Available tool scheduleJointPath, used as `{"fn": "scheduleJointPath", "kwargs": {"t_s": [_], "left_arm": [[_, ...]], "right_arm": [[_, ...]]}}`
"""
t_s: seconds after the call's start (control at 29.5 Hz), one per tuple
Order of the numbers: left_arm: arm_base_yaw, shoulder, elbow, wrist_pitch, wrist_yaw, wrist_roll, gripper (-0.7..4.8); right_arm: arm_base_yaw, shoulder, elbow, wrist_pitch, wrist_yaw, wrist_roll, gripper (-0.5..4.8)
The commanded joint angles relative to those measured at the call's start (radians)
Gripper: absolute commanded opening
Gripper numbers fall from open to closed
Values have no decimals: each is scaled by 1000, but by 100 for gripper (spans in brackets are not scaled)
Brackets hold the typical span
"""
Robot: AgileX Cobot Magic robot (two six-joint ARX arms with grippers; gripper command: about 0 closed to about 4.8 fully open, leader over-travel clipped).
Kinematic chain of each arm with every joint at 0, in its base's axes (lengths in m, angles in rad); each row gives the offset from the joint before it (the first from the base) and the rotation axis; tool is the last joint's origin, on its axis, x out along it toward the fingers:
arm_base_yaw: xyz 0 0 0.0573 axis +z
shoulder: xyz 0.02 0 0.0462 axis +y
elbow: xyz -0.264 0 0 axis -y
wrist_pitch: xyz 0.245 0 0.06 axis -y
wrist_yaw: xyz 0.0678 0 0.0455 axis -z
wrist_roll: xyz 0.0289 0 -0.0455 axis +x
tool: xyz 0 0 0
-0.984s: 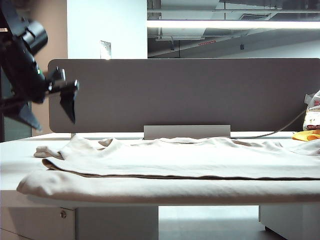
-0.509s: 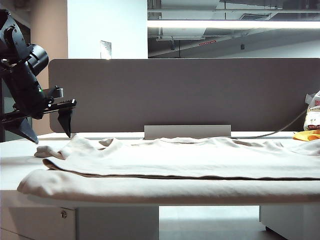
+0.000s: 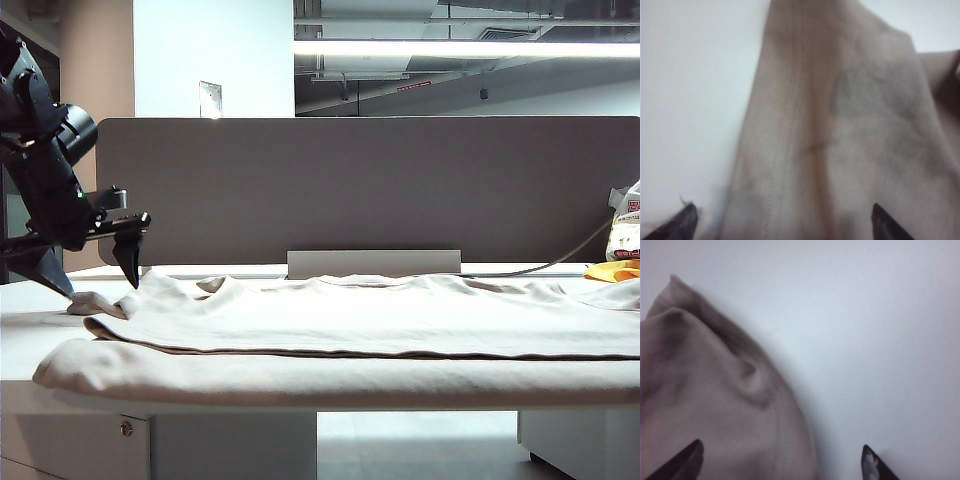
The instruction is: Fold the bottom side of the T-shirt horizontally towards the center, about one-third of the way, then fold the sleeve back towards the center, creating a straight line along the edge of the T-shirt, and finally fold the bottom of the T-shirt up towards the top, creating a neat rectangle.
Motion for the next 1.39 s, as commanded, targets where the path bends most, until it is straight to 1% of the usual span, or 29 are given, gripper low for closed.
{"fn": "scheduleJointPath", "kwargs": {"t_s": [0.03, 0.24, 0.27, 0.31, 0.34, 0.41, 0.44, 0.48, 0.58, 0.61, 0.64, 0.68, 0.71, 0.75, 0.81, 0.92, 0.98, 1.02, 1.12, 1.22, 1.32, 1.39], "left_arm": [[1, 18, 9, -2, -1, 3, 458], [0, 46, 14, -4, -2, 0, 452], [0, 48, 14, -4, -3, 0, 428], [0, 52, 14, -3, -1, 0, 393], [0, 53, 14, -5, 0, 0, 345], [0, 58, 14, -5, 1, 0, 289], [-1, 60, 13, -6, 5, 0, 277], [-2, 63, 14, -6, 13, 0, 275], [-2, 65, 13, -8, 27, 0, 275], [-2, 67, 13, -7, 27, 0, 272], [-2, 67, 14, -7, 27, 0, 266], [-2, 67, 13, -7, 27, 0, 256], [-2, 67, 13, -7, 27, 0, 226], [-2, 67, 13, -7, 27, 1, 185], [-2, 67, 13, -6, 27, 1, 143], [-2, 67, 13, -4, 27, 1, 102], [-2, 67, 13, 4, 30, 2, 72], [-2, 67, 13, 8, 37, 4, 66], [-2, 67, 14, 21, 54, 23, -6], [-2, 66, 14, 31, 54, 26, -6], [-2, 61, 14, 35, 54, 26, -6], [-4, 55, 14, 37, 66, 26, -6]], "right_arm": [[7, 19, 25, -17, -26, -3, 402], [10, 43, 34, -19, -26, -3, 400], [10, 43, 34, -18, -27, -3, 399], [9, 45, 34, -14, -26, -3, 398], [9, 46, 35, -14, -25, -4, 381], [9, 47, 35, -16, -23, -3, 329], [10, 48, 35, -15, -23, -4, 299], [10, 48, 36, -15, -23, -3, 288], [14, 49, 36, -14, -21, -3, 282], [15, 52, 36, -12, -18, -3, 271], [15, 55, 36, -9, -19, -3, 247], [21, 55, 36, -9, -19, -3, 207], [21, 57, 36, -8, -19, -3, 176], [21, 62, 36, -7, -24, -4, 136], [27, 69, 36, -6, -23, -4, 86], [30, 81, 36, -8, -23, -3, 69], [34, 86, 36, -4, -26, -3, 19], [35, 87, 36, -2, -26, -6, -1], [40, 86, 36, 20, -27, -7, -6], [42, 85, 42, 23, -47, -7, -6], [47, 85, 53, 22, -100, -6, -6], [53, 79, 56, 31, -109, -6, -6]]}}
